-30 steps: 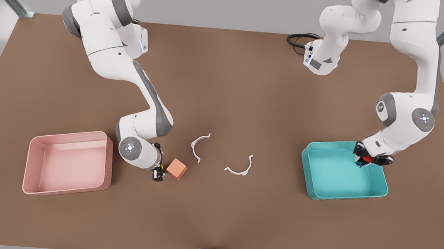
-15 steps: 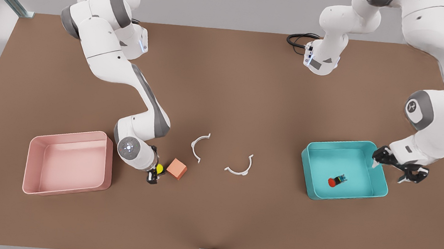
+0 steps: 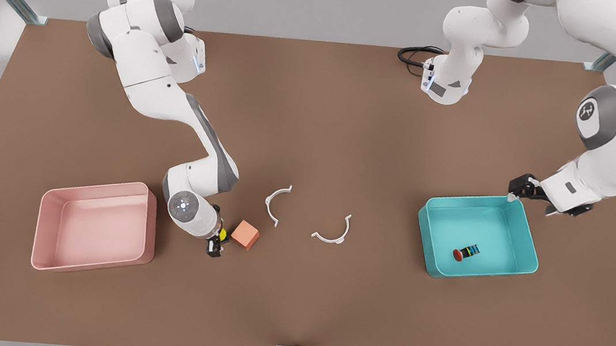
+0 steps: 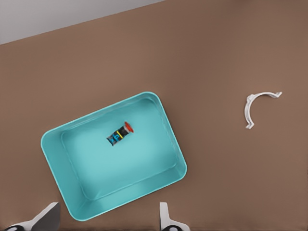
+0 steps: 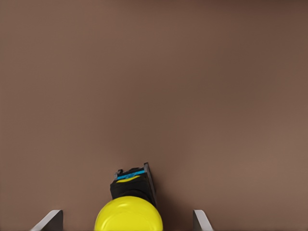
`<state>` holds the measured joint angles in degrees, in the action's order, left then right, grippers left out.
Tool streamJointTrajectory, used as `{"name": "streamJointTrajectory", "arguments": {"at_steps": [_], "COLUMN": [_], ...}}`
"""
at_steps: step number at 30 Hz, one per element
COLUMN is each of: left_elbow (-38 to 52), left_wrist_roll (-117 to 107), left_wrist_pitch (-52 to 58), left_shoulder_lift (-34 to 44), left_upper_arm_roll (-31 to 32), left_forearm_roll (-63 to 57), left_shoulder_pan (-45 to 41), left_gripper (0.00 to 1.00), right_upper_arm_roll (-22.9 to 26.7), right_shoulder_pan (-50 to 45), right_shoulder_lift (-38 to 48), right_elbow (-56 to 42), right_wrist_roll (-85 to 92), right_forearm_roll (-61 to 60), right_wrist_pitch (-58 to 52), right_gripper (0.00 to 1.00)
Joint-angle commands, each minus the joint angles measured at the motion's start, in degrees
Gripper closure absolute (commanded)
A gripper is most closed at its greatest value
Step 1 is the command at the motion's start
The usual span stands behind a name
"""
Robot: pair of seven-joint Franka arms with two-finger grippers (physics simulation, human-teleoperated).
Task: Place the red button in the blue storage box with the left arm, and place the yellow button in the pink storage box with the right arm
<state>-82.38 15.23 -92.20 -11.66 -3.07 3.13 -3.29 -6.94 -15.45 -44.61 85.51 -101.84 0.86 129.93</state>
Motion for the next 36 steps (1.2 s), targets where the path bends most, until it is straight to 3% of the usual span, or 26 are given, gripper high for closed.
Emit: {"name": "streamJointTrajectory", "arguments": {"at_steps": [1, 14, 16, 17, 18, 20, 36], "left_elbow": [0.02, -0.15, -0.06, -0.15, -0.15, -0.15, 0.02], "left_wrist_roll": [-16.2, -16.02, -15.93, -16.02, -16.02, -16.11, -16.37], "left_wrist_pitch": [2.82, 2.82, 2.82, 2.82, 2.82, 2.82, 3.61], "left_shoulder_lift": [-0.29, -0.91, -0.82, -0.91, -0.82, -0.82, -0.65], "left_upper_arm_roll": [-0.01, -0.18, -0.18, -0.18, -0.18, -0.18, -0.01], "left_forearm_roll": [0.03, 0.03, 0.03, 0.03, 0.03, 0.03, 0.21], "left_shoulder_pan": [0.04, 0.21, 0.3, 0.3, 0.3, 0.3, -0.31], "left_gripper": [0.0, 0.0, 0.0, 0.0, 0.0, 0.0, 0.0], "right_upper_arm_roll": [0.0, 0.0, 0.0, 0.0, 0.0, 0.0, -0.62], "right_shoulder_pan": [-0.02, 0.16, 0.25, 0.25, 0.25, 0.25, 4.99], "right_shoulder_lift": [0.04, -1.54, -1.54, -1.54, -1.54, -1.54, 3.82], "right_elbow": [0.19, 0.27, 0.27, 0.27, 0.19, 0.19, 0.27], "right_wrist_roll": [-0.29, -0.21, -0.47, -0.47, -0.47, -0.56, 13.59], "right_forearm_roll": [0.02, 0.1, 0.02, 0.02, 0.02, -0.07, -0.07], "right_wrist_pitch": [1.03, 2.43, 2.52, 2.52, 2.52, 2.43, -1.78], "right_gripper": [0.0, 0.02, 0.23, 0.42, 0.53, 0.62, 0.64]}}
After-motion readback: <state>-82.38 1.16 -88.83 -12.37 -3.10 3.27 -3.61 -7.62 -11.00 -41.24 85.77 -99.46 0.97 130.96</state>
